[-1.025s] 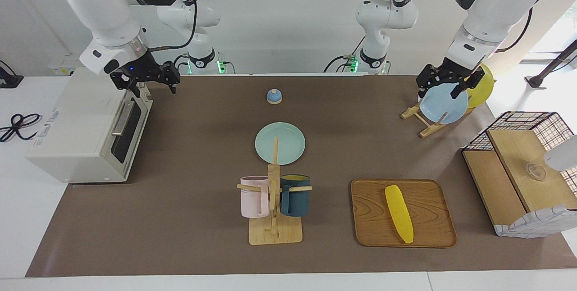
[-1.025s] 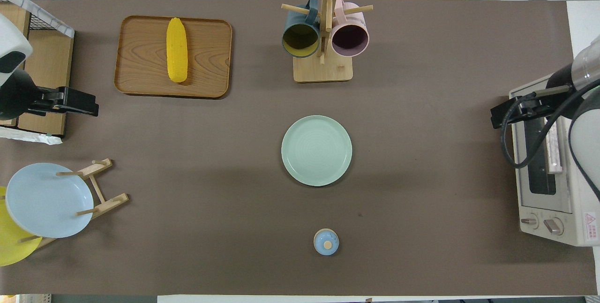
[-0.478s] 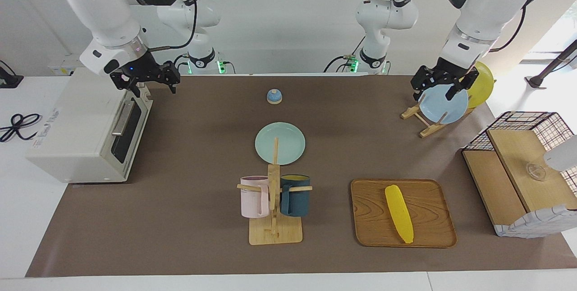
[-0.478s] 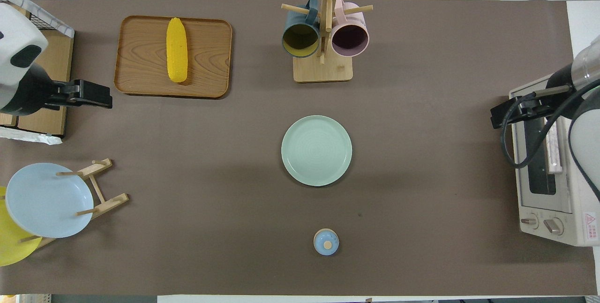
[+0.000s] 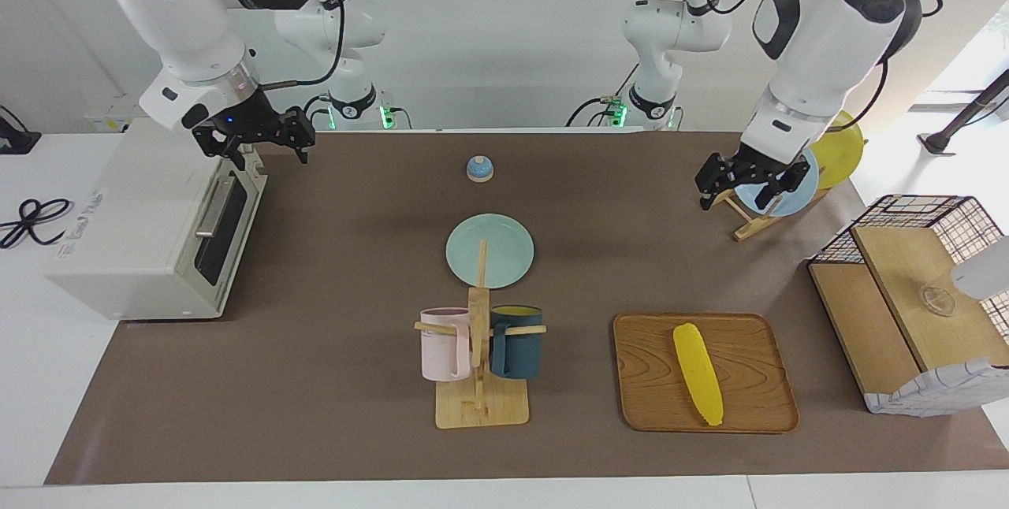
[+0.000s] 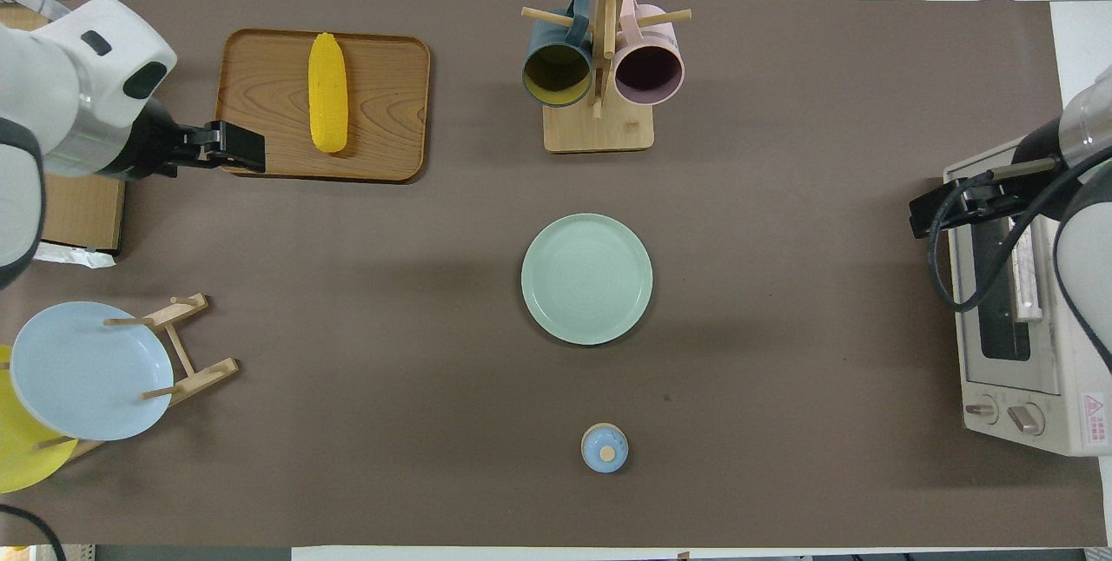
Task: Put corn in oven
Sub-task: 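Close the left gripper around the yellow corn and lift it, then carry the corn with the left gripper onto the pale green plate, then open the left gripper and withdraw while the right gripper nears the plate, then pull the toaster oven door open with the right gripper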
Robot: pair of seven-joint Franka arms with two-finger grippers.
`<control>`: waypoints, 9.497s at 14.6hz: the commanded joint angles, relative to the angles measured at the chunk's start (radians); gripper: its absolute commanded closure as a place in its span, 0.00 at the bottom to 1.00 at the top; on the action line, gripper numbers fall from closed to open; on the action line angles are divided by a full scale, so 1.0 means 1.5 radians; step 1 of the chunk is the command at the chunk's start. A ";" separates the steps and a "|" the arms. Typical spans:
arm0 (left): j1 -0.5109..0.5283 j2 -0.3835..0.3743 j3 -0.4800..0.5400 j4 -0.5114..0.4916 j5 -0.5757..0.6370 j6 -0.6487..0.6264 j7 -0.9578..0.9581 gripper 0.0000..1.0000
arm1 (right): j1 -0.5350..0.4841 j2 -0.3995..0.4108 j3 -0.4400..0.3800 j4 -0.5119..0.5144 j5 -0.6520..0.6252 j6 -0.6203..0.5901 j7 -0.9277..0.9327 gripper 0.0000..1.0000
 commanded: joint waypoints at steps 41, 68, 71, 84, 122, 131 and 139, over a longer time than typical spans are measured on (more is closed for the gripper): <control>-0.041 0.289 0.005 0.207 -0.139 0.060 -0.045 1.00 | 0.001 -0.003 -0.005 0.003 0.012 -0.008 0.007 0.00; -0.412 0.150 0.012 -0.182 -0.084 0.416 -0.348 0.00 | 0.010 -0.003 -0.003 0.001 0.011 0.006 0.005 0.00; -0.379 0.115 0.014 -0.151 -0.083 0.338 -0.343 0.00 | 0.010 -0.003 -0.002 -0.004 0.022 0.020 0.009 0.00; -0.107 -0.040 0.016 -0.093 -0.034 0.019 -0.054 0.00 | 0.189 0.104 -0.001 -0.060 0.077 0.288 0.284 0.00; 0.086 -0.092 -0.042 -0.004 0.029 -0.141 0.058 0.00 | -0.030 -0.013 -0.002 -0.400 -0.077 0.413 0.038 1.00; 0.079 -0.091 -0.043 -0.017 0.029 -0.133 0.054 0.00 | -0.020 0.032 -0.002 -0.482 0.004 0.565 0.066 1.00; 0.086 -0.093 -0.041 -0.015 0.029 -0.134 0.053 0.00 | 0.091 0.108 -0.001 -0.235 0.026 0.375 0.181 0.79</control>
